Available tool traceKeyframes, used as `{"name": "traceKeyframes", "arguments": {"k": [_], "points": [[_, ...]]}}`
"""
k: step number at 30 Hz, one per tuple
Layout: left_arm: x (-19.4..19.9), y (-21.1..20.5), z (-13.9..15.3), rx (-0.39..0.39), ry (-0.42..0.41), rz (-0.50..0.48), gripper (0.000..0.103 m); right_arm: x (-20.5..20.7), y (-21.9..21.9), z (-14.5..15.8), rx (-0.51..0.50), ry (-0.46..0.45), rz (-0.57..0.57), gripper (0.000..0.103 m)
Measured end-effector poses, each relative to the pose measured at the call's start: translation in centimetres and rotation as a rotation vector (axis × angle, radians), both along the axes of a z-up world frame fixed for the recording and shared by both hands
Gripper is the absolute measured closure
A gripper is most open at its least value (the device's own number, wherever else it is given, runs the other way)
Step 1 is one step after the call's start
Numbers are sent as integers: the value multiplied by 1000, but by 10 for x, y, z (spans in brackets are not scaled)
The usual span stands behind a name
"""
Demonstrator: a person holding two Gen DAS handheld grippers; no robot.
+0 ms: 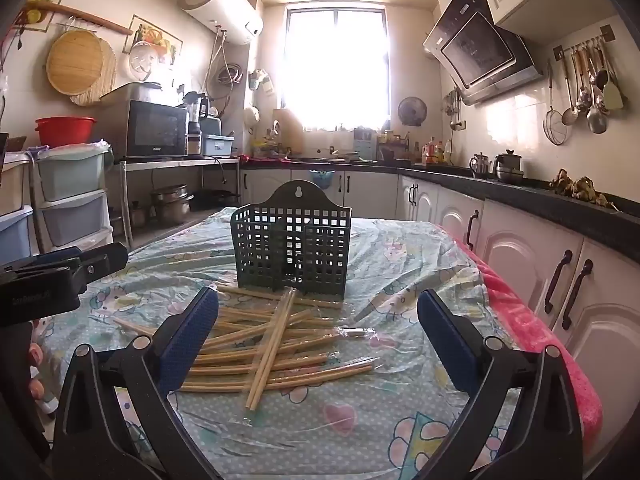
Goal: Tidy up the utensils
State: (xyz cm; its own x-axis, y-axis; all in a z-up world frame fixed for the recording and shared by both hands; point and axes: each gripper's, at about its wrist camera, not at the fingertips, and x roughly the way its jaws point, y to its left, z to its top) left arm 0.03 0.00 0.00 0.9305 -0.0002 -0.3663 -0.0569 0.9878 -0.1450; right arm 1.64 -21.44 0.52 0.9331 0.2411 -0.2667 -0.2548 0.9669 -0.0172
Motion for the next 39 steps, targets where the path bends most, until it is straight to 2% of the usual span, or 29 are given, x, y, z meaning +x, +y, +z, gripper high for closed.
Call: {"name": "traceKeyframes", "arguments": {"k": [39], "points": [[-1,-3,0,-4,-11,0,10,-1,2,1,1,-5,3,6]]}}
